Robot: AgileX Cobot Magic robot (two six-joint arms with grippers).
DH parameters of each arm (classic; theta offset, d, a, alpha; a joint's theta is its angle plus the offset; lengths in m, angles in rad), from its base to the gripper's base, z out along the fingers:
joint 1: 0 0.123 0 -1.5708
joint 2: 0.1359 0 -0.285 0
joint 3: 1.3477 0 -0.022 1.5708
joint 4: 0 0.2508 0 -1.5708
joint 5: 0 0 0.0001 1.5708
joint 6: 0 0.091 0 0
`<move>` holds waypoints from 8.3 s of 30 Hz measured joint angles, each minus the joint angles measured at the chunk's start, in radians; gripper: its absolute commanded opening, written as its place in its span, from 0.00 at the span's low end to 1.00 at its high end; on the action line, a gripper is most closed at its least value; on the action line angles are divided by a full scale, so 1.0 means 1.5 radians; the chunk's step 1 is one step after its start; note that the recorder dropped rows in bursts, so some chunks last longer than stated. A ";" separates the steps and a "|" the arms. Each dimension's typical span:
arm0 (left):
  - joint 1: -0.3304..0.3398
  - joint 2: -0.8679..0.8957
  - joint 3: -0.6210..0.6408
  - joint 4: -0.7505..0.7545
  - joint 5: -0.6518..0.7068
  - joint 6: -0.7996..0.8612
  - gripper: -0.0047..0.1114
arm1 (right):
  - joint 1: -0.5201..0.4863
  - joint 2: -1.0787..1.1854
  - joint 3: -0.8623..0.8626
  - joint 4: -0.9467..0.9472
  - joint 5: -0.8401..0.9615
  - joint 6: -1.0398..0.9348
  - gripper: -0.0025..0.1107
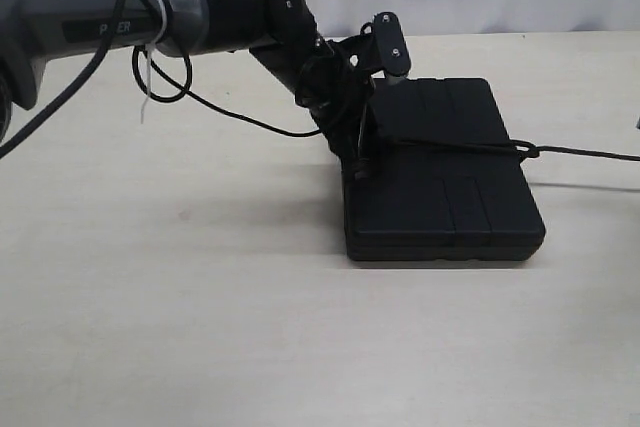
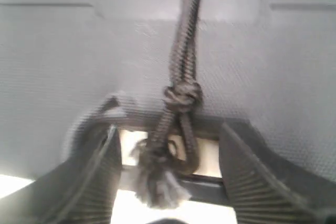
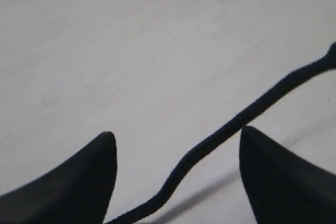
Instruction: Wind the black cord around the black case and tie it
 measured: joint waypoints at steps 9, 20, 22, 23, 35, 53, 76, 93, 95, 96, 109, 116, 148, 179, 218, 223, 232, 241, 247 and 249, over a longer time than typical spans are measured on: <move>0.001 -0.042 0.000 0.004 -0.012 -0.082 0.49 | 0.000 -0.258 -0.002 0.019 0.222 -0.087 0.31; 0.001 -0.043 0.000 0.004 -0.012 -0.089 0.29 | 0.000 -0.229 -0.004 0.146 0.515 -0.297 0.06; 0.001 -0.043 0.000 0.004 -0.012 -0.091 0.22 | 0.000 -0.190 -0.004 0.248 0.534 -0.391 0.06; 0.001 -0.043 0.000 0.004 -0.012 -0.091 0.19 | 0.000 -0.168 -0.004 0.300 0.543 -0.446 0.06; 0.001 -0.043 0.000 0.004 -0.012 -0.092 0.08 | 0.000 0.059 -0.095 0.538 0.671 -0.684 0.06; 0.001 -0.043 0.000 0.004 -0.010 -0.092 0.08 | 0.092 0.070 -0.164 0.500 0.798 -0.676 0.06; 0.001 -0.043 0.000 0.004 -0.012 -0.092 0.08 | 0.100 0.097 -0.121 0.459 0.558 -0.598 0.06; 0.007 -0.043 0.000 0.024 -0.026 -0.092 0.08 | 0.301 0.132 -0.167 0.505 0.497 -0.664 0.06; 0.015 -0.043 0.000 0.024 -0.026 -0.092 0.08 | 0.320 0.132 -0.167 0.506 0.497 -0.650 0.06; 0.018 -0.043 0.000 0.024 -0.026 -0.092 0.08 | 0.330 0.132 -0.167 0.506 0.495 -0.645 0.06; 0.041 -0.043 0.000 0.004 -0.029 -0.092 0.08 | 0.381 0.078 -0.182 0.427 0.509 -0.589 0.06; 0.041 -0.044 0.000 0.004 -0.026 -0.107 0.08 | 0.381 -0.067 -0.114 0.349 0.453 -0.508 0.06; 0.041 -0.036 0.000 0.004 -0.027 -0.101 0.08 | 0.480 0.124 -0.102 0.233 0.020 -0.662 0.06; 0.023 0.004 -0.009 0.172 0.072 -0.026 0.08 | 0.483 0.012 -0.076 0.420 -0.002 -0.722 0.06; 0.078 -0.062 0.000 0.122 0.154 -0.091 0.36 | 0.327 -0.135 -0.025 0.452 0.188 -0.705 0.28; 0.078 -0.119 0.000 0.004 0.157 -0.096 0.27 | 0.327 -0.108 -0.020 0.474 0.143 -0.705 0.06; 0.078 -0.153 0.050 -0.030 0.127 -0.156 0.04 | 0.327 -0.174 -0.010 0.472 0.160 -0.705 0.06; 0.078 -0.357 0.337 -0.081 -0.198 -0.166 0.04 | 0.327 -0.249 0.002 0.472 0.229 -0.660 0.06; 0.078 -0.551 0.529 -0.113 -0.412 -0.166 0.04 | 0.337 -0.320 0.016 0.472 0.262 -0.634 0.06; 0.078 -0.605 0.577 -0.122 -0.456 -0.166 0.04 | 0.354 -0.350 0.028 0.472 0.256 -0.622 0.06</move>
